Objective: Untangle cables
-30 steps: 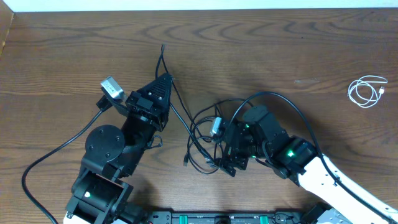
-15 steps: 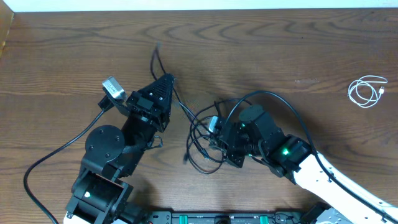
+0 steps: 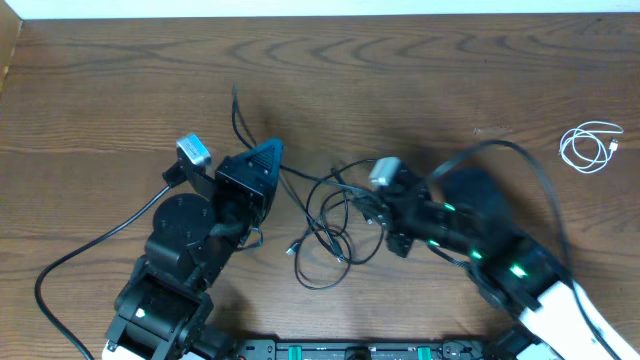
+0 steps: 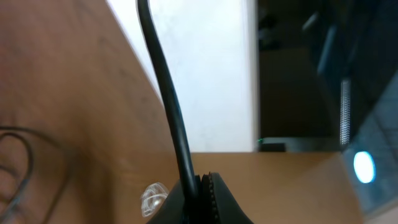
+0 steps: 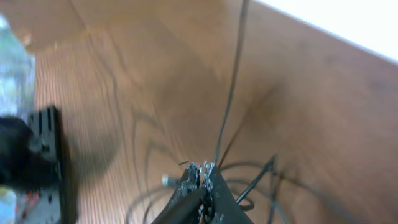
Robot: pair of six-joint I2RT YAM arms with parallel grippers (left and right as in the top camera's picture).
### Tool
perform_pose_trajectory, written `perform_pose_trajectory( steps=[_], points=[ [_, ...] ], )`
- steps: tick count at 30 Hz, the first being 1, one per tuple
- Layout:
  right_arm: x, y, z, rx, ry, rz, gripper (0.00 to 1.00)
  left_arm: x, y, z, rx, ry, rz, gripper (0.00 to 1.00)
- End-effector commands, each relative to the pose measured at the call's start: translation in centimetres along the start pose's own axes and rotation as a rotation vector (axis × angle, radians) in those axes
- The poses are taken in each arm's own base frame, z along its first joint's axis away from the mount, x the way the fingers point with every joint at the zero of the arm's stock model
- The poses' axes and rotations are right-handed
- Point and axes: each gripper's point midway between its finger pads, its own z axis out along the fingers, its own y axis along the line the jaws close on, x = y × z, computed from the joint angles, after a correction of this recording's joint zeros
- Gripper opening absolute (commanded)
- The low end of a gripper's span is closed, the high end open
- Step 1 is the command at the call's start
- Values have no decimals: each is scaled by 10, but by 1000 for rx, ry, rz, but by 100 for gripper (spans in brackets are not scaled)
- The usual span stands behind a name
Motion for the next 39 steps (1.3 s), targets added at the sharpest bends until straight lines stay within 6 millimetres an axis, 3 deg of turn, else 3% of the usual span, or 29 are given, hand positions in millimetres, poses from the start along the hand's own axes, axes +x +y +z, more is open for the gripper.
perform_pose_trajectory(
  steps=[1,6,11,19,23,30,34,39],
  points=[
    [-42,10,-41,22,-160,-4,1,1,9,-3,-48,13,103,8],
    [-81,25,-96,74,-363,-99,1,4,37,-6,-161,35,159,8],
    [-100,9,-140,276,-496,-113,1,9,69,-8,-291,76,239,8],
    [-121,-17,-173,486,-614,-92,1,18,134,-11,-570,179,324,8],
    [-126,-22,-171,503,-587,-77,1,21,159,-7,-679,239,381,8],
    [-123,-37,-147,513,-361,-8,1,29,200,1,-848,348,429,8],
    [-111,-50,-128,516,-202,74,1,40,221,4,-925,428,404,9],
    [-81,-73,-99,540,-33,160,1,54,243,8,-975,560,433,17]
  ],
)
